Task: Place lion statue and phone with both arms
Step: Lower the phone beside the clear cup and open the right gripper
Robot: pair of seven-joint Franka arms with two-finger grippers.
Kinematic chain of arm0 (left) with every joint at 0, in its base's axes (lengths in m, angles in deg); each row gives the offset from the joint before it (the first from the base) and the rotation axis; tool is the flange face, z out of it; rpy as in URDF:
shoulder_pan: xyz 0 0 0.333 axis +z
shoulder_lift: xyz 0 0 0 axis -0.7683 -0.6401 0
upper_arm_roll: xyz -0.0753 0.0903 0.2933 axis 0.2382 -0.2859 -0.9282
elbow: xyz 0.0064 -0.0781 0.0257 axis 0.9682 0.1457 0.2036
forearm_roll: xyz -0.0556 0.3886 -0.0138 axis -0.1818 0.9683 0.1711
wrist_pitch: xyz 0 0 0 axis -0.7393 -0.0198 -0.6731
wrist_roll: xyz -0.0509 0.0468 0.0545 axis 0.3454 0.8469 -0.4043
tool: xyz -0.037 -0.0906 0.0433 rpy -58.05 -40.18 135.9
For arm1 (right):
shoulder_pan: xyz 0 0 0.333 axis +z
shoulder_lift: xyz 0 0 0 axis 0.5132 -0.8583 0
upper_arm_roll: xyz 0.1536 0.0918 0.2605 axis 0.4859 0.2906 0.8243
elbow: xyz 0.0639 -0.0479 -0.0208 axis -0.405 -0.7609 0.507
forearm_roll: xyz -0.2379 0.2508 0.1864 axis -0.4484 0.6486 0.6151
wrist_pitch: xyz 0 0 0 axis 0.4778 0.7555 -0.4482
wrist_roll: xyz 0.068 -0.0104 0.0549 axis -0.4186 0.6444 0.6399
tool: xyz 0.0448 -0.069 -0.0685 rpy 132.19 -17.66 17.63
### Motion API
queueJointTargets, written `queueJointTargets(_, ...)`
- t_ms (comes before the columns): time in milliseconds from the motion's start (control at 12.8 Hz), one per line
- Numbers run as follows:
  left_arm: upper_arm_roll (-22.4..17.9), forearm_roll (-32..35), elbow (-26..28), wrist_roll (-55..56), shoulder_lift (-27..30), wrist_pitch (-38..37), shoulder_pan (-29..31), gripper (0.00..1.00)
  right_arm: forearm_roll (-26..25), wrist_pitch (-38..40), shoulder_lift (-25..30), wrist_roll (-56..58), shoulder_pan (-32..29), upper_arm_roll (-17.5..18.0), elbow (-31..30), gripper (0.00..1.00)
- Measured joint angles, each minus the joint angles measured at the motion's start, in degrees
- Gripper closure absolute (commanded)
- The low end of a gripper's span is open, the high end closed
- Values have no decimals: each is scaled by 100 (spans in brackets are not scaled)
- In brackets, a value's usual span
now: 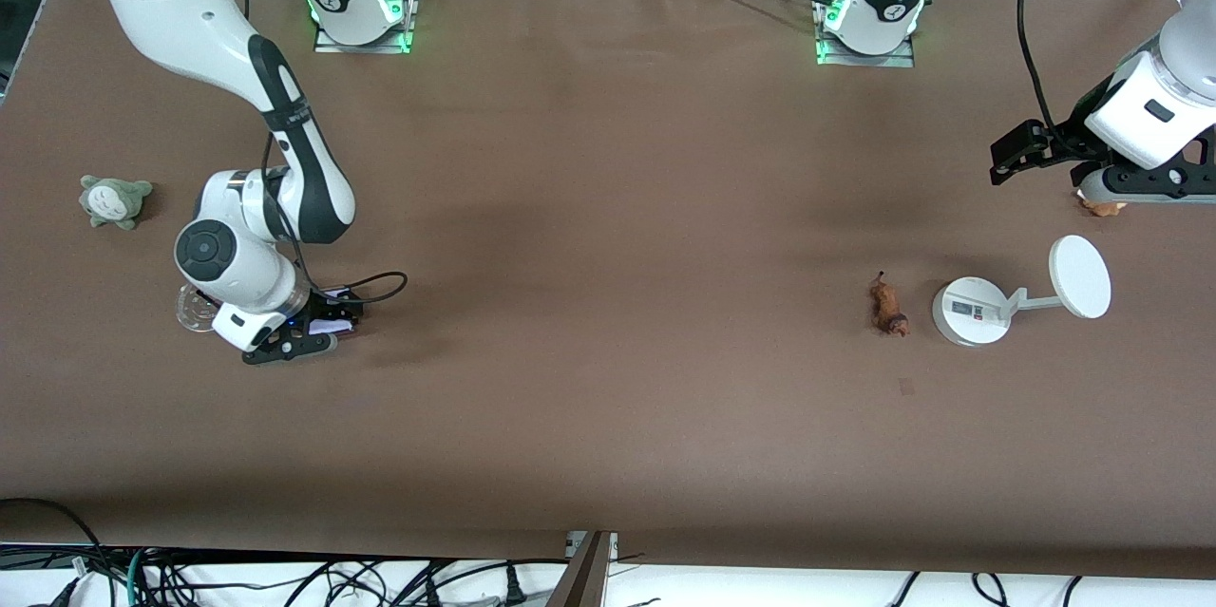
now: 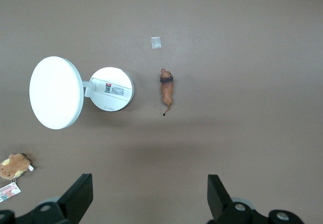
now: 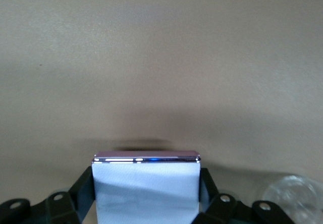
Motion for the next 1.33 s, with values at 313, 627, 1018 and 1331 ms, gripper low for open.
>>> queueJointTargets(313,0,0,0,0,0,0,0,0,20,-170,-115,-5,-3,0,4,27)
queueJointTargets(627,0,0,0,0,0,0,0,0,23,-176,-114,-6,-3,0,63,0)
queueJointTargets(1018,1,0,0,0,0,0,0,0,35,1240,338,-185,48,13,724,0)
queueJointTargets(1331,1,0,0,0,0,0,0,0,37,4204,988,-582,55,44,2393,0)
